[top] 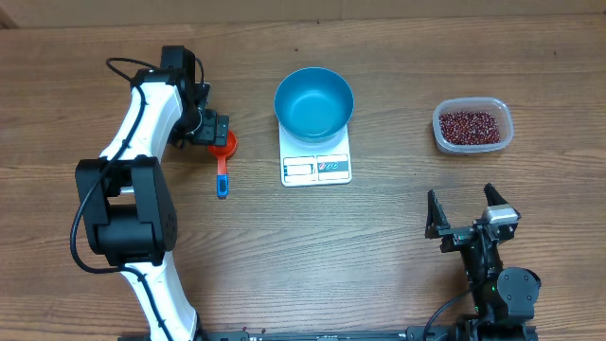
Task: Scoop item into bowl and weigh 150g on scale
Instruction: 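Lower the left gripper and close it on the red scoop's rim, then lift the red scoop with the left gripper toward the teal bowl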
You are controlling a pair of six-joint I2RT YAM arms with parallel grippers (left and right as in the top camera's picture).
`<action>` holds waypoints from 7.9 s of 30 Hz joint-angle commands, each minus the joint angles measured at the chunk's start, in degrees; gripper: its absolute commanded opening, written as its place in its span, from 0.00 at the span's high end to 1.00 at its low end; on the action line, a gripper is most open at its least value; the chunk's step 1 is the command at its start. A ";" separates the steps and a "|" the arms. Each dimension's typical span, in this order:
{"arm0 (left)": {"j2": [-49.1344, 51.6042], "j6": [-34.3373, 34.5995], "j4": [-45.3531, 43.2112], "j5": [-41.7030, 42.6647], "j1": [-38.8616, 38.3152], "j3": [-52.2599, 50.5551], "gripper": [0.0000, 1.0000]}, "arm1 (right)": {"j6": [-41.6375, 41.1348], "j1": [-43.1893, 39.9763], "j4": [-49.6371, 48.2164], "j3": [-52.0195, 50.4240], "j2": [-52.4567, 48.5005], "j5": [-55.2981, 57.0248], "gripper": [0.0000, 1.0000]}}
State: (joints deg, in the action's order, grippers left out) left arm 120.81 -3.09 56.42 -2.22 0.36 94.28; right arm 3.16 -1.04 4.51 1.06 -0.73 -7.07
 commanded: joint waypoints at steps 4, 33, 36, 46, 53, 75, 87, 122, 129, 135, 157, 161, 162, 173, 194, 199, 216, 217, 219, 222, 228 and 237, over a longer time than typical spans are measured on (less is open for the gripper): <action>0.70 0.33 -0.22 0.35 0.04 0.50 0.01 | -0.33 0.33 -0.28 -0.61 0.57 0.42 0.00; 0.81 0.09 -4.70 0.76 0.00 -5.31 0.00 | -0.31 0.35 -0.28 -0.61 0.57 0.42 0.00; 0.81 0.11 -4.68 0.79 0.00 -5.31 0.00 | -0.33 0.33 -0.28 -0.61 0.57 0.42 0.00; 0.81 0.09 -5.77 1.73 0.00 -6.97 0.01 | -0.33 0.33 -0.28 -0.61 0.57 0.42 0.00; 0.81 0.07 -5.70 1.64 0.00 -6.97 0.01 | -0.33 0.35 -0.28 -0.61 0.57 0.42 0.00; 0.81 0.07 -6.05 1.68 0.00 -6.97 0.67 | -0.33 0.33 -0.28 -0.61 0.57 0.42 0.00; 0.81 0.07 -6.84 1.84 0.00 -6.97 0.96 | -0.33 0.33 -0.28 -0.61 0.57 0.42 0.00; 0.52 2.97 5.38 1.81 0.04 8.83 0.96 | -0.33 0.35 -0.28 -0.61 0.57 0.42 0.00; -2.49 3.63 5.95 1.90 -0.02 9.07 0.96 | -0.33 0.35 -0.28 -0.61 0.57 0.42 0.00; -7.56 9.90 6.03 1.84 0.13 9.07 0.96 | -0.33 0.35 -0.28 -0.61 0.57 0.42 0.00; -9.84 24.28 12.37 1.70 0.37 9.07 0.95 | -0.33 0.35 -0.28 -0.61 0.57 0.42 0.00; -9.84 28.63 13.00 1.77 0.37 9.07 0.96 | -0.33 0.33 -0.28 -0.61 0.57 0.42 0.00; -9.84 29.59 13.20 1.75 0.37 9.07 0.96 | -0.33 0.33 -0.28 -0.61 0.57 0.42 0.00; -9.84 31.89 14.62 1.86 0.35 9.07 0.96 | -0.33 0.35 -0.28 -0.61 0.57 0.42 0.00; -10.71 45.40 20.17 -0.81 0.17 9.07 0.95 | -0.33 0.35 -0.28 -0.61 0.57 0.44 0.00; -14.84 54.36 22.56 -7.69 -2.45 9.07 0.96 | -0.33 0.33 -0.28 -0.61 0.57 0.42 0.00; -17.44 54.58 22.40 -6.82 -6.45 9.07 0.96 | -0.33 0.33 -0.28 -0.61 0.57 0.42 0.00; -17.42 54.60 22.16 -6.71 -6.45 9.07 0.96 | -0.33 0.33 -0.28 -0.61 0.57 0.42 0.00; -17.42 54.60 21.38 -6.73 -6.45 9.07 0.96 | -0.33 0.33 -0.28 -0.61 0.57 0.42 0.00; -17.42 54.58 21.31 -6.73 -6.45 9.07 0.96 | -0.33 0.33 -0.28 -0.61 0.57 0.42 0.00; -17.42 54.60 21.07 -4.02 -6.95 9.07 0.96 | -0.31 0.33 -0.28 -0.61 0.57 0.42 0.00; -17.42 59.63 21.09 -3.72 -8.83 9.07 0.96 | -0.33 0.33 -0.28 -0.61 0.57 0.42 0.00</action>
State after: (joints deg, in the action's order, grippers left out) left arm 103.72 52.62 77.58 -6.44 -7.53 102.17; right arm 3.16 -1.04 4.49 1.06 -0.73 -7.09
